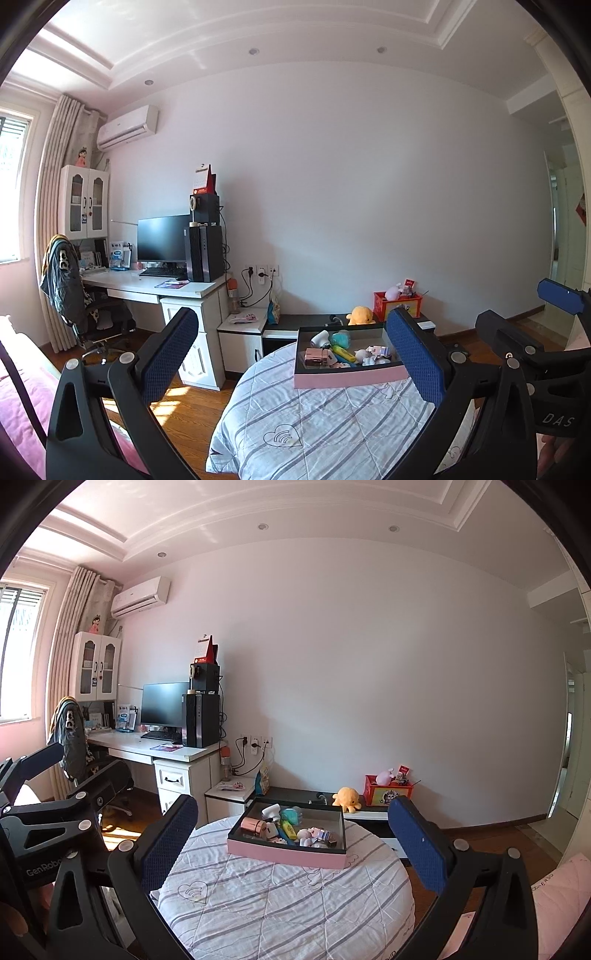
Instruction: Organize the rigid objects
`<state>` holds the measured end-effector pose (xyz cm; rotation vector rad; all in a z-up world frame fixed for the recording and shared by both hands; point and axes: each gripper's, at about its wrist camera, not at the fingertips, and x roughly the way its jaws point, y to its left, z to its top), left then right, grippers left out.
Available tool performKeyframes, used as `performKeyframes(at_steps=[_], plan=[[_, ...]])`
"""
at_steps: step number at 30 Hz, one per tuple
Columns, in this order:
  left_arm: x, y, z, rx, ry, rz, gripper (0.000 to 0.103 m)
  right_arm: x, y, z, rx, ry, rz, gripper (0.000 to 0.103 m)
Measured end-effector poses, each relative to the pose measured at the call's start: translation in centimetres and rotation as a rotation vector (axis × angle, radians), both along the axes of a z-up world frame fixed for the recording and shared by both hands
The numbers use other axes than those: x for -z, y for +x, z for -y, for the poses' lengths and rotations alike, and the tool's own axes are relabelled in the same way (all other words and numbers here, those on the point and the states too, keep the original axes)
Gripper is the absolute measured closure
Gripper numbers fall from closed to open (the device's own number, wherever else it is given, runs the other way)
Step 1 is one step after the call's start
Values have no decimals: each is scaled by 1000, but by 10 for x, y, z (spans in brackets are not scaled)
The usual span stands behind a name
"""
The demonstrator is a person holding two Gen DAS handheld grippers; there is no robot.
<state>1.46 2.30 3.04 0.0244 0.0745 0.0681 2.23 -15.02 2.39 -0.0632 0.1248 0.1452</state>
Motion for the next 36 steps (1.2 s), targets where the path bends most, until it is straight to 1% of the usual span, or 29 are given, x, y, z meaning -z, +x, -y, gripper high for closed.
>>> performKeyframes(at_steps=[20,36], plan=[[4,1,5,-1,6,7,0,5,-13,1,59,17,32,0],[7,0,6,-11,12,6,0,8,-15,4,70,31,30,0]])
